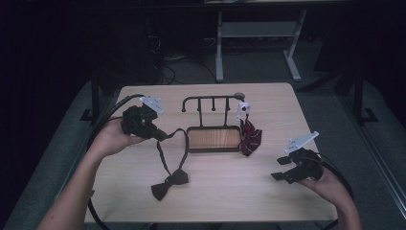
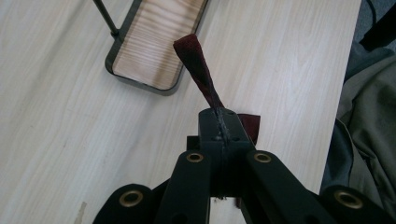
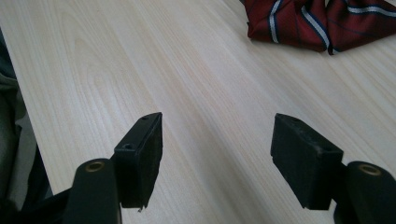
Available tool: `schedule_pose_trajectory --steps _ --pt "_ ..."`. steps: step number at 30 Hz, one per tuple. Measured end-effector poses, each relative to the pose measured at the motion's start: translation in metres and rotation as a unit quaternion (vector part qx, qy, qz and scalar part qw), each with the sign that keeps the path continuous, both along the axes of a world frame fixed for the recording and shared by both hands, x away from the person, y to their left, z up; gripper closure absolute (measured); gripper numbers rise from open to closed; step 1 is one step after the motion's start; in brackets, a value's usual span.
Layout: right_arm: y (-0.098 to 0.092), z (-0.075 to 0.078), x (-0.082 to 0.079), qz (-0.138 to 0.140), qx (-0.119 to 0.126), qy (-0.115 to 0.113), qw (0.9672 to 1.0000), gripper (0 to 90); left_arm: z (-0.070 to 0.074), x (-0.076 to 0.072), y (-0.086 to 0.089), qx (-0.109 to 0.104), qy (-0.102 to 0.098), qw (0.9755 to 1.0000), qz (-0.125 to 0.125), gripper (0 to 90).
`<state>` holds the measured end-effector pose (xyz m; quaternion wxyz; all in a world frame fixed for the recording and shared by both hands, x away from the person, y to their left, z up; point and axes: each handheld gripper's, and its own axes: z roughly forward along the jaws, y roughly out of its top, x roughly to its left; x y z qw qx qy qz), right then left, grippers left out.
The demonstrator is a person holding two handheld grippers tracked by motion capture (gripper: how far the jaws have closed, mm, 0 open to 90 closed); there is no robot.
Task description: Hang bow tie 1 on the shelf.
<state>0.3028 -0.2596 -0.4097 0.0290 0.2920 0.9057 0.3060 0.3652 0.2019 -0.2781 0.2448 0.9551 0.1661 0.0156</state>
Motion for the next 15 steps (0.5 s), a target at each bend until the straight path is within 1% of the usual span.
schedule_pose_trajectory --steps 1,10,12,15 --pt "0.000 0.000 0.000 0.000 0.001 0.000 1.0000 33.7 0.000 0.001 0.000 0.000 0.002 1.0000 0.004 90.0" --pt "0.000 0.001 0.000 0.002 0.000 -0.003 1.0000 33.7 0.007 0.013 0.001 -0.004 0.001 1.0000 0.008 90.0" --pt "0.000 0.002 -0.001 0.002 0.000 -0.003 1.0000 33.7 0.010 0.014 0.001 -0.003 0.001 0.9999 0.012 90.0" --pt "0.000 0.004 -0.001 -0.001 0.002 -0.003 1.0000 33.7 0.015 0.017 -0.001 0.006 -0.003 0.9999 0.010 90.0"
